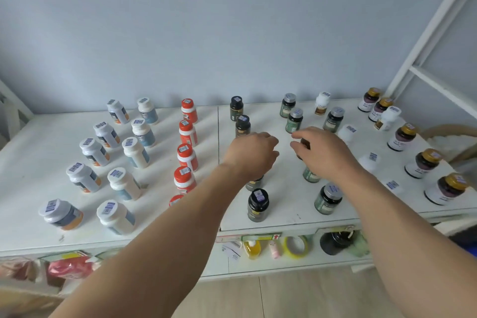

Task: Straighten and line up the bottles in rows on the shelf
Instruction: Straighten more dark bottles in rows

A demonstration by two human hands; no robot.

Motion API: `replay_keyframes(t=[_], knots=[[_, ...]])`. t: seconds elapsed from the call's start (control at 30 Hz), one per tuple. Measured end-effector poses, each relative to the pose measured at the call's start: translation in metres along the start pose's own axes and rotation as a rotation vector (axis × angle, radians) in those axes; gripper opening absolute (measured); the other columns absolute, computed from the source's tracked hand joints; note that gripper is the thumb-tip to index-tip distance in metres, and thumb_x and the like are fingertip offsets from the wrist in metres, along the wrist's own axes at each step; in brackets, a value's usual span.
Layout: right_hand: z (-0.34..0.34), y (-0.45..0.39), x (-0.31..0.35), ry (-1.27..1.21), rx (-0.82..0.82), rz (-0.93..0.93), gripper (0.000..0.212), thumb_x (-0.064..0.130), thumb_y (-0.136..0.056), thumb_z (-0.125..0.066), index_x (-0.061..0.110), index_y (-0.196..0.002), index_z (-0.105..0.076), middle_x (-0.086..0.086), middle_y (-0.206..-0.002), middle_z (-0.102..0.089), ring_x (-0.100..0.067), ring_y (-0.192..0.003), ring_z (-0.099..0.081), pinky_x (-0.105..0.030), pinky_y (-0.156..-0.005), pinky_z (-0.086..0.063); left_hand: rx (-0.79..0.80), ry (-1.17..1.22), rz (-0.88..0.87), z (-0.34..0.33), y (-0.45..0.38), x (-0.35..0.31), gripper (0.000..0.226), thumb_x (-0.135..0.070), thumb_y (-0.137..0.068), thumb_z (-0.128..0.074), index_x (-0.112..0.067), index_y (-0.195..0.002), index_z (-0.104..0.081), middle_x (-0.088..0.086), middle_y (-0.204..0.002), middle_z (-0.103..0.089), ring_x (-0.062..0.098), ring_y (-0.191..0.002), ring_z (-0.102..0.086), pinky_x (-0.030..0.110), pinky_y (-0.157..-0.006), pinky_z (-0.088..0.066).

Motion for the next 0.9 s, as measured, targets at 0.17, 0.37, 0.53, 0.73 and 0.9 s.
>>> replay_keyframes(t=[0.17, 0.37, 0.53, 0.73, 0.9], knots=[[0.008, 0.055, -0.041, -0.169, -0.044, -0.034, 0.036, 0.043, -0.095, -0.056, 0.023, -0.123, -0.064, 0.006, -0.121, -0.064, -0.017, -0.113, -0.059, -0.033, -0.093, -0.046, 0.003, 0.086, -0.022, -0.014, 0.021, -0.051, 0.033, -0.036, -0.098, -0.045, -0.017, -0.118, -0.061, 0.001, -0.121, -0.063, 0.027, -0.106, -0.059, 0.036, -0.08, -0.049], [-0.002, 0.119, -0.105, -0.275, -0.039, -0.056, 0.039, 0.045, -0.088, -0.067, 0.019, -0.117, -0.062, 0.012, -0.11, -0.059, -0.007, -0.107, -0.055, -0.024, -0.085, -0.038, 0.049, 0.243, 0.129, -0.057, 0.056, -0.111, 0.037, -0.035, -0.097, -0.05, -0.017, -0.128, -0.058, -0.001, -0.13, -0.059, 0.025, -0.116, -0.055, 0.038, -0.087, -0.049], [-0.048, 0.144, -0.164, -0.161, 0.177, -0.052, 0.058, 0.045, -0.085, -0.072, 0.018, -0.133, -0.054, 0.003, -0.136, -0.054, -0.017, -0.125, -0.05, -0.03, -0.098, -0.039, 0.11, 0.247, 0.219, -0.106, 0.079, -0.146, 0.05, -0.038, -0.095, -0.054, -0.015, -0.139, -0.047, 0.0, -0.144, -0.046, 0.021, -0.132, -0.04, 0.035, -0.103, -0.037], [-0.088, 0.132, -0.205, -0.001, 0.073, 0.078, 0.055, 0.035, -0.074, -0.083, 0.008, -0.12, -0.066, -0.007, -0.129, -0.061, -0.031, -0.116, -0.058, -0.042, -0.098, -0.045, 0.12, 0.191, 0.265, -0.155, 0.075, -0.153, 0.068, -0.051, -0.093, -0.051, -0.014, -0.148, -0.033, 0.001, -0.157, -0.026, 0.02, -0.146, -0.018, 0.031, -0.118, -0.015], [-0.102, 0.129, -0.214, -0.011, -0.08, 0.109, 0.045, 0.028, -0.069, -0.087, 0.013, -0.108, -0.069, -0.003, -0.115, -0.064, -0.032, -0.102, -0.058, -0.043, -0.088, -0.046, -0.005, 0.182, 0.286, -0.181, 0.076, -0.154, 0.066, -0.046, -0.087, -0.064, -0.008, -0.138, -0.049, 0.006, -0.148, -0.044, 0.026, -0.14, -0.034, 0.035, -0.115, -0.024]])
Point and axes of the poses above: each hand's wrist, its own y-axis away from the middle knuckle, its own z-axis out of the back of the hand, x = y × z, the point moved 2 cm from there along -y, towards the middle knuckle
